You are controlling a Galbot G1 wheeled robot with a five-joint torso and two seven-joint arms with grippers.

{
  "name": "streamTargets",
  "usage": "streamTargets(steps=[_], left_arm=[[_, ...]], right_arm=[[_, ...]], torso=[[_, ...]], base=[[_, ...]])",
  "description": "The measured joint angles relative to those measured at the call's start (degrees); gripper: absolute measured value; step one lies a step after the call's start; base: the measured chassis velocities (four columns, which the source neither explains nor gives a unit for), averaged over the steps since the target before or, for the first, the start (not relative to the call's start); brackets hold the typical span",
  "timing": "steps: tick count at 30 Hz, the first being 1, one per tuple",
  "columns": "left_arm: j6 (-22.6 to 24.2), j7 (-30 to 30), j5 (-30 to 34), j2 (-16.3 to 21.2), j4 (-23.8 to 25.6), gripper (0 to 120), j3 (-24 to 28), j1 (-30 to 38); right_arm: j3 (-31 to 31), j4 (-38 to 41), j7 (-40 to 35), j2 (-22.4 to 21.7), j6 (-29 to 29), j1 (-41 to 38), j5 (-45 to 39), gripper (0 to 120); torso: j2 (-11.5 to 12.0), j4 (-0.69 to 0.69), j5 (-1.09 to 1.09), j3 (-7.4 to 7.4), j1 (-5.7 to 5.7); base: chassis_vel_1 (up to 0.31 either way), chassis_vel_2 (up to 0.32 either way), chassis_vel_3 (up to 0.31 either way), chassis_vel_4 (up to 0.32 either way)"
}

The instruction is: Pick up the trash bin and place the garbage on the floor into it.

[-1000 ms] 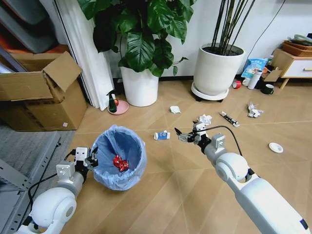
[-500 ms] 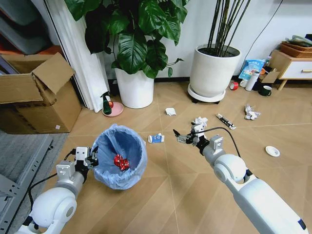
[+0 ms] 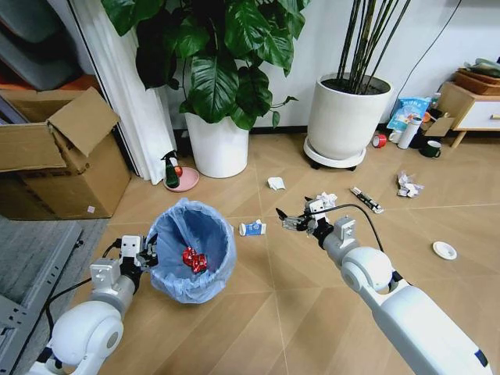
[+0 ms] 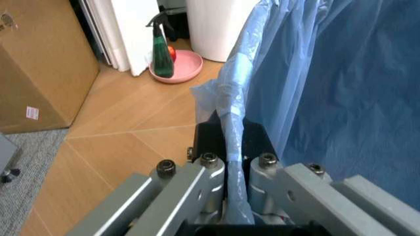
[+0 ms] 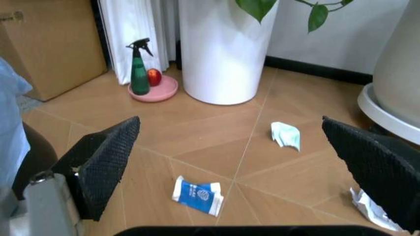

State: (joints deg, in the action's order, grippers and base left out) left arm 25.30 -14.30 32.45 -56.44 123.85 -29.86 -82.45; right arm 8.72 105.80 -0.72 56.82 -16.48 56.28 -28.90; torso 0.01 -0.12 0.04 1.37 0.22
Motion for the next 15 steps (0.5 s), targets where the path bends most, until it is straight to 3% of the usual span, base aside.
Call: streamTargets(steps=[15], left_arm=[[-0.41,0.20,-0.42,-0.42,0.14,0,0.00,-0.25]], right_arm=[[0.00,-0.58,0.34,0.09,0.11,0.06,0.35,100]], torso=[[0.00,0.00,-0.01,0.00,0.00]], base=[[-0.065,0.074,0.074,-0.069]])
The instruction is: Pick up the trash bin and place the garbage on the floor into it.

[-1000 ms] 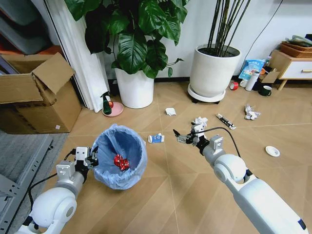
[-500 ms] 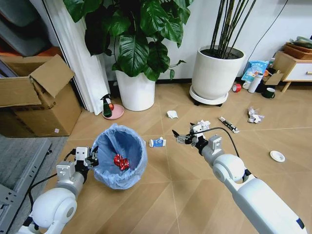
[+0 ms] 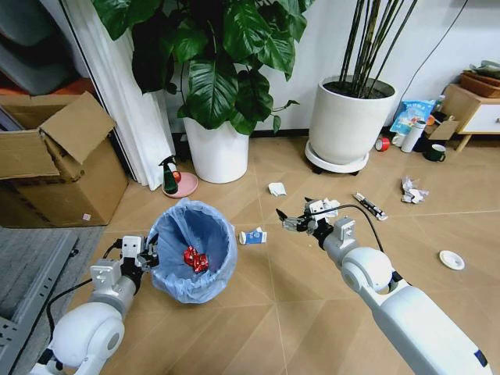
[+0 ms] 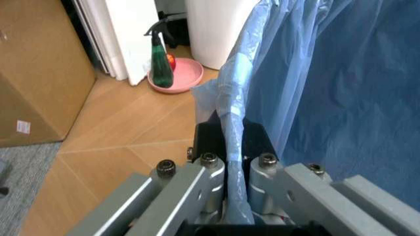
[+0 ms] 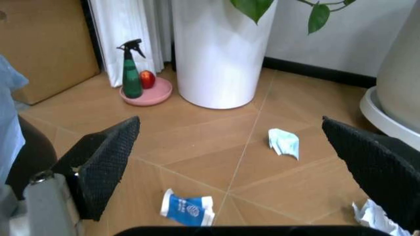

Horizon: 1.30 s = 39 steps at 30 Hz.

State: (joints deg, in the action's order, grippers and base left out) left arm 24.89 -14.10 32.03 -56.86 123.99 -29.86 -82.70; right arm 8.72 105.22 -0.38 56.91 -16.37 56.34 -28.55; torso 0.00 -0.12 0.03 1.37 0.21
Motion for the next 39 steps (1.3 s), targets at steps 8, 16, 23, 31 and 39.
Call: streamTargets(steps=[8,16,23,31,39], left_arm=[[-0.08,0.20,-0.06,-0.01,0.13,0,-0.03,-0.16],[-0.18,0.31,-0.13,-0.08,0.15,0,-0.06,-0.26],[-0.28,0.35,-0.26,-0.29,0.08,0,-0.09,-0.24],[-0.31,0.39,-0.28,-0.45,-0.11,0,-0.10,-0.15],[-0.39,0.50,-0.52,-0.77,-0.43,0,-0.07,-0.15]], right_arm=[[-0.07,-0.45,0.08,0.18,0.10,-0.05,0.23,100],[-0.25,-0.84,0.13,0.36,0.19,-0.09,0.46,100],[-0.53,-1.45,0.26,0.41,0.54,-0.37,0.56,100],[-0.70,-1.96,0.48,0.59,0.75,-0.62,0.81,100],[-0.78,-2.28,0.87,0.74,1.03,-0.51,1.08,100]], torso=[[0.00,0.00,0.01,0.00,0.00],[0.00,-0.02,0.01,0.00,0.00],[0.00,0.00,0.01,0.00,0.00],[0.00,-0.01,0.01,0.00,0.01],[0.00,0.00,0.01,0.00,0.01]], base=[[-0.088,0.089,0.084,-0.092],[-0.093,0.089,0.081,-0.089],[-0.106,0.110,0.108,-0.106],[-0.120,0.113,0.118,-0.120],[-0.109,0.121,0.118,-0.121]])
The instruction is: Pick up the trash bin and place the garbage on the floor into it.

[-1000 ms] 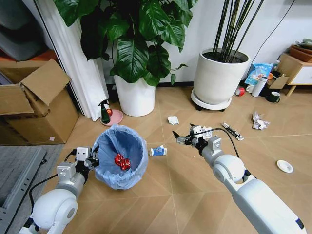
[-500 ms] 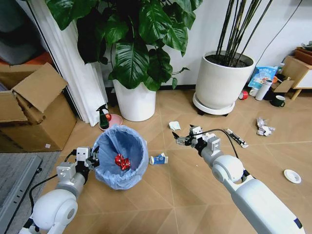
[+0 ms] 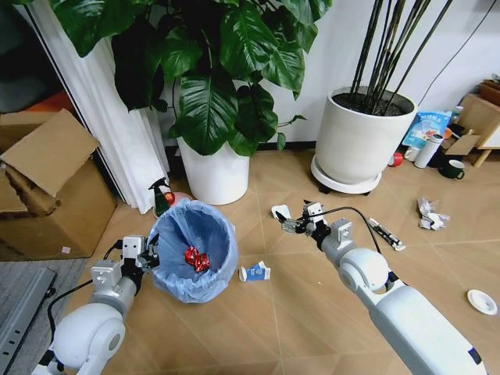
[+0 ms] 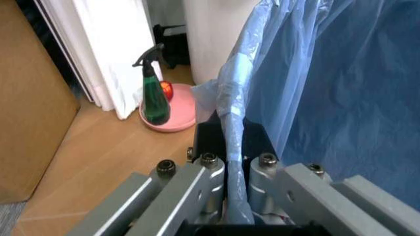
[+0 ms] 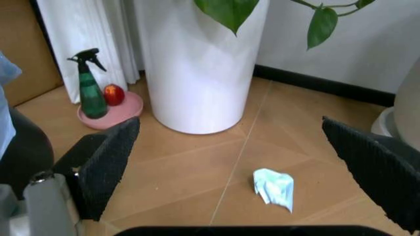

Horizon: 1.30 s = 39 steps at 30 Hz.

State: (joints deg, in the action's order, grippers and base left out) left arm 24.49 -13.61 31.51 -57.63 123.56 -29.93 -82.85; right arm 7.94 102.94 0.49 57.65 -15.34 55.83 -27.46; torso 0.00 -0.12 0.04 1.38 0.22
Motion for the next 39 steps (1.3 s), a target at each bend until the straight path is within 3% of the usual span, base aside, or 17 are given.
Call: streamTargets(steps=[25,29,39], left_arm=[[-0.24,0.27,-0.27,-0.48,-0.47,0,0.00,-0.01],[-0.28,0.27,-0.50,-0.76,-0.47,0,-0.26,-0.20],[-0.35,0.26,-0.52,-1.33,-0.24,0,-0.89,-0.39]], right_arm=[[-1.17,-0.47,1.50,-0.14,1.29,1.18,0.95,100],[-1.36,-2.19,5.56,-0.76,3.70,2.03,1.22,100],[-3.57,-13.73,27.48,-4.78,10.27,1.55,5.60,100]], torso=[[0.00,-0.01,0.01,0.00,0.01],[0.00,-0.01,0.01,0.01,0.01],[-0.01,-0.02,0.01,-0.01,-0.01]], base=[[-0.129,0.127,0.123,-0.122],[-0.097,0.069,0.075,-0.070],[0.000,0.000,0.000,0.000]])
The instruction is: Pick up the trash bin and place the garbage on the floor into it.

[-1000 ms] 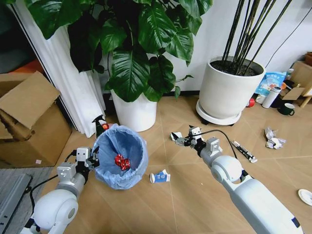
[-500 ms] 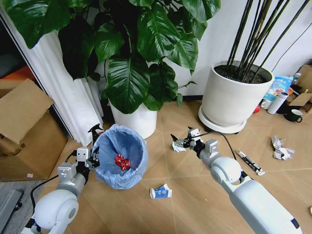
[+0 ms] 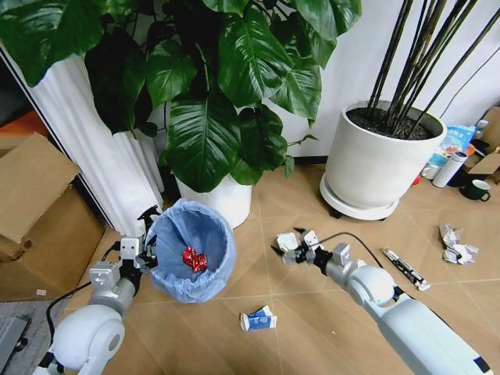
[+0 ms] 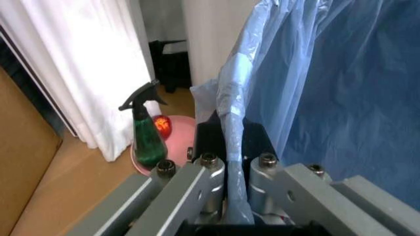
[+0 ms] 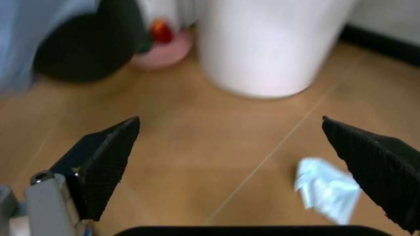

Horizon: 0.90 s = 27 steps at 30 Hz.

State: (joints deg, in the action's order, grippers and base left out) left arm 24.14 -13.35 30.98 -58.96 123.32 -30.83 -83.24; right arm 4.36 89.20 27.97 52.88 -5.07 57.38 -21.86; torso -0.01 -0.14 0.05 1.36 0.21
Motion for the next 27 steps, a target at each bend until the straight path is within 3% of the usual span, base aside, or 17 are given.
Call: streamTargets(steps=[11,27], left_arm=[[-0.01,-0.32,0.05,-0.53,0.33,0,-0.39,-0.06],[-0.02,-0.47,-0.30,-1.77,-0.36,0,-0.61,0.19]], right_arm=[[-15.05,-11.72,11.14,1.38,4.79,-8.83,8.04,100],[-26.92,-21.75,13.93,3.72,7.79,-16.45,9.17,100]], torso=[[0.00,0.02,0.01,0.01,0.01],[0.00,0.02,0.00,0.01,0.01]], base=[[0.000,0.000,0.000,0.000],[0.000,0.000,0.000,0.000]])
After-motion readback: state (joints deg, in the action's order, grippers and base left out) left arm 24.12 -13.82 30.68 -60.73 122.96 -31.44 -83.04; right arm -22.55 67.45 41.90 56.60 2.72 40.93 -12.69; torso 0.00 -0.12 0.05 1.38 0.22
